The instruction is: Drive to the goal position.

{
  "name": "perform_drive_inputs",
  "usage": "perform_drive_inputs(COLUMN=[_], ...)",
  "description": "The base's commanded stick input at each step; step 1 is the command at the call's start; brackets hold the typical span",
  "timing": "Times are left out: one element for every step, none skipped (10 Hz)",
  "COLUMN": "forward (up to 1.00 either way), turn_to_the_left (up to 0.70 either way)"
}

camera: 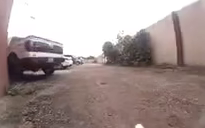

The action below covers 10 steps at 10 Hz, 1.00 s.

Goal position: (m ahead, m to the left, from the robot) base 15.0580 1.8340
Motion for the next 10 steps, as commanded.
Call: perform_drive_inputs(forward=[0.50,0.50,0.50,0.50,0.50,0.50,0.50,0.50,0.50,0.50], turn_to_the_left=[0.00,0.00,0.00,0.00,0.00,0.00,0.00,0.00,0.00,0.00])
